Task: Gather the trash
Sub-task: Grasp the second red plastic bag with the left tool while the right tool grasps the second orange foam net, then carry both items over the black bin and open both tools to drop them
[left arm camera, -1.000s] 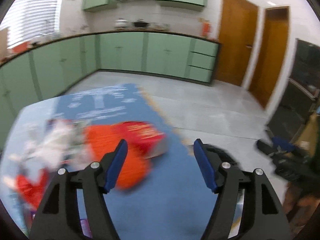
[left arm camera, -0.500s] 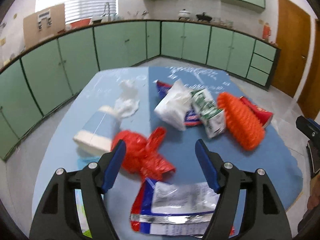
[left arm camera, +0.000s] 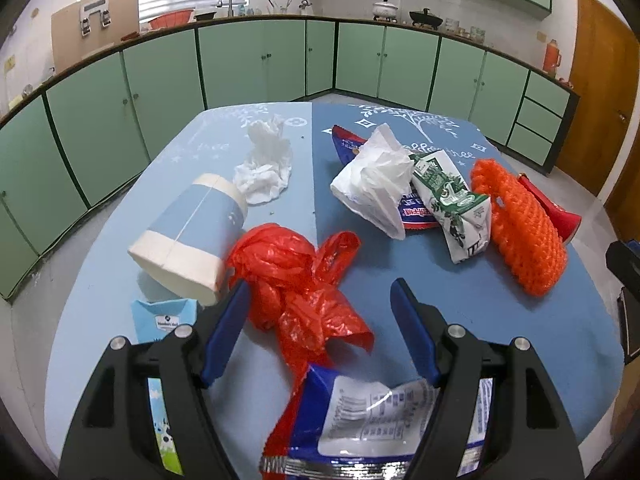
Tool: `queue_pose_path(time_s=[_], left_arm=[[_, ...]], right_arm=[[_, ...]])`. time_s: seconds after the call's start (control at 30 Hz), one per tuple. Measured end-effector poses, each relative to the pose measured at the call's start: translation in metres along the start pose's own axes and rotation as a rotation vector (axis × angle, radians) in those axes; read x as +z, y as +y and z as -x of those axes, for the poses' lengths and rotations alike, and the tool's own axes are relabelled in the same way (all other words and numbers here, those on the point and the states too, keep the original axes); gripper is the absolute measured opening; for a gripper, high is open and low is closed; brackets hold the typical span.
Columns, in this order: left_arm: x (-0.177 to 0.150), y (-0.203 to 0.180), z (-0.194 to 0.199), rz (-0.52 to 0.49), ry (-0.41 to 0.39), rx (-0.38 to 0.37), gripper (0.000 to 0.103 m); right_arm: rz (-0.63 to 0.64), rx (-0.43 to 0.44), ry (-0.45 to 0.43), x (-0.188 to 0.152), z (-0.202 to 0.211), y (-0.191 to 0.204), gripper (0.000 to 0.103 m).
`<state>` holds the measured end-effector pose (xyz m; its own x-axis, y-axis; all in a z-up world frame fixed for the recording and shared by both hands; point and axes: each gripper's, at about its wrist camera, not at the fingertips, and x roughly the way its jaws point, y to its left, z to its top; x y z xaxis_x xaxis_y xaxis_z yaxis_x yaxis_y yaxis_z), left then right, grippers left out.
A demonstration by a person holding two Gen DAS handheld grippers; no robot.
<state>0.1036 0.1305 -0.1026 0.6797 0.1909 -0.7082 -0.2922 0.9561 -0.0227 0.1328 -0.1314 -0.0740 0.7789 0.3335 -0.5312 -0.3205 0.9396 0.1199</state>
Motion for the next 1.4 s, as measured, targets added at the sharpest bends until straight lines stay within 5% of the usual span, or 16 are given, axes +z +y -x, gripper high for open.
queue_pose_path(time_s=[0.2,0.37,0.77,1.0,1.13,1.4], left_arm=[[-0.003,0.008,0.001,0.029,-0.017,0.01,0.028],[-0.001,0.015,0.002,0.047,-0.033,0.004,0.014],[0.012,0.015,0.019,0.055,-0.109,-0.054,0.009],[0.018,0.017,0.027,0.053,-0.149,-0.069,0.009],[0.019,0.018,0.032,0.053,-0.174,-0.076,0.009],[0.027,0.021,0.049,0.05,-0.241,-0.093,0.009]], right_arm=[[0.006,0.009,0.022,-0.005,-0.009,0.003,0.082],[0.011,0.012,0.05,-0.01,-0.019,0.005,0.079],[-0.005,0.018,0.129,-0.01,-0.054,0.006,0.063],[0.02,0.033,0.195,-0.012,-0.069,0.014,0.043],[0.044,0.045,0.195,-0.009,-0.067,0.017,0.02],[0.059,0.126,0.107,0.008,-0.037,0.026,0.014]])
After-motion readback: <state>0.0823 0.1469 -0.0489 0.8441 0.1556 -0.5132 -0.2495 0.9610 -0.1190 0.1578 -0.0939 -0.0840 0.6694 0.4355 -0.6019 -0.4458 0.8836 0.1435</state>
